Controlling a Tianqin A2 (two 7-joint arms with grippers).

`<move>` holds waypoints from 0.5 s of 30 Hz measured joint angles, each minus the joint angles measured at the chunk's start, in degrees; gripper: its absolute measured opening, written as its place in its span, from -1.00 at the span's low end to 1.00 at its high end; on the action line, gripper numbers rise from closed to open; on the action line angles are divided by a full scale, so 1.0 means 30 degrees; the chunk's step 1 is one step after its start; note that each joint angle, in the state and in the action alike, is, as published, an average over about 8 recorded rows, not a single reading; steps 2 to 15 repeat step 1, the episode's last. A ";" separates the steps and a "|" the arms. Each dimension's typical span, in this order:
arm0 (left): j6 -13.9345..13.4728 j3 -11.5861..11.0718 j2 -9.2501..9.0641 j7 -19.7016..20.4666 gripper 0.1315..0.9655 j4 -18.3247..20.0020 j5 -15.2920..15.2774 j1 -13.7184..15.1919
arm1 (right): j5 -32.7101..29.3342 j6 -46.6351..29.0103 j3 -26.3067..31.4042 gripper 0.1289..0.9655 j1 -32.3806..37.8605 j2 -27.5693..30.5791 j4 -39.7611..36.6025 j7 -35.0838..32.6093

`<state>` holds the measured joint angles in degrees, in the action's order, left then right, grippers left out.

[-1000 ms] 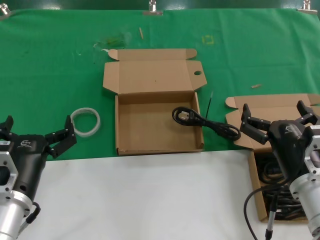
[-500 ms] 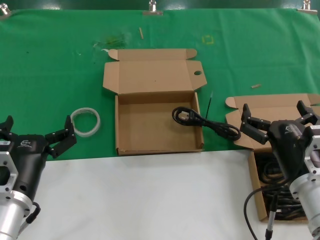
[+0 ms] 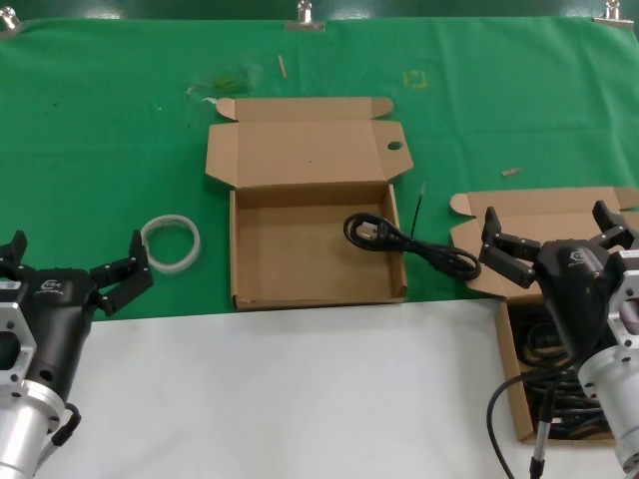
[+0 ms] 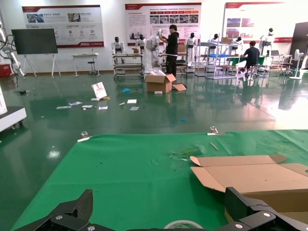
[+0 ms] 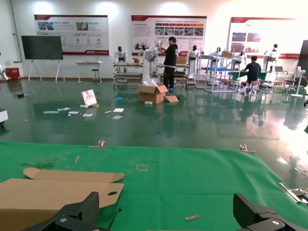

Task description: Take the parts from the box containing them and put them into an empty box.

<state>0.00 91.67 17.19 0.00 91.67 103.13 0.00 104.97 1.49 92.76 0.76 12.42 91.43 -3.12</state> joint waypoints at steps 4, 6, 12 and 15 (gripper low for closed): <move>0.0000 0.0000 0.0000 0.0000 1.00 0.0000 0.0000 0.0000 | 0.0000 0.0000 0.0000 1.00 0.0000 0.0000 0.0000 0.0000; 0.0000 0.0000 0.0000 0.0000 1.00 0.0000 0.0000 0.0000 | 0.0000 0.0000 0.0000 1.00 0.0000 0.0000 0.0000 0.0000; 0.0000 0.0000 0.0000 0.0000 1.00 0.0000 0.0000 0.0000 | 0.0000 0.0000 0.0000 1.00 0.0000 0.0000 0.0000 0.0000; 0.0000 0.0000 0.0000 0.0000 1.00 0.0000 0.0000 0.0000 | 0.0000 0.0000 0.0000 1.00 0.0000 0.0000 0.0000 0.0000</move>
